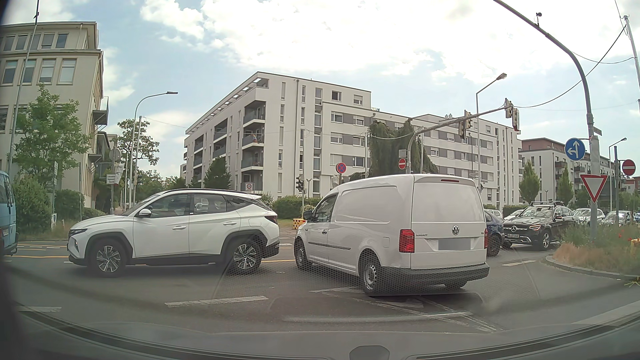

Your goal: Follow the waypoints while adhering to traffic rules and regulations

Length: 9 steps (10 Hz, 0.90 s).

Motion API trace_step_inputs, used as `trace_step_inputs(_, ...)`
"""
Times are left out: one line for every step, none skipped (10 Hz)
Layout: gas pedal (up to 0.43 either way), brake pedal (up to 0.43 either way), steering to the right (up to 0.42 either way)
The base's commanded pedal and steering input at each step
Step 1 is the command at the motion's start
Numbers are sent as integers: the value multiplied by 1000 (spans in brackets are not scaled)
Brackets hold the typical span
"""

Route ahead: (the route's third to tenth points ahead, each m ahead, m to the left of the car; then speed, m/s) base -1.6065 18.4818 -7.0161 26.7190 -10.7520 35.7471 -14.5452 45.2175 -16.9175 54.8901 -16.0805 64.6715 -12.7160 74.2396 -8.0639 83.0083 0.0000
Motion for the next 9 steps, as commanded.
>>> trace_step_inputs(0, 335, -882)
trace_step_inputs(0, 335, -882)
trace_step_inputs(0, 335, -881)
trace_step_inputs(0, 335, -882)
trace_step_inputs(0, 341, -882)
trace_step_inputs(0, 335, -882)
trace_step_inputs(0, 335, -881)
trace_step_inputs(0, 335, -881)
trace_step_inputs(0, 335, -882)
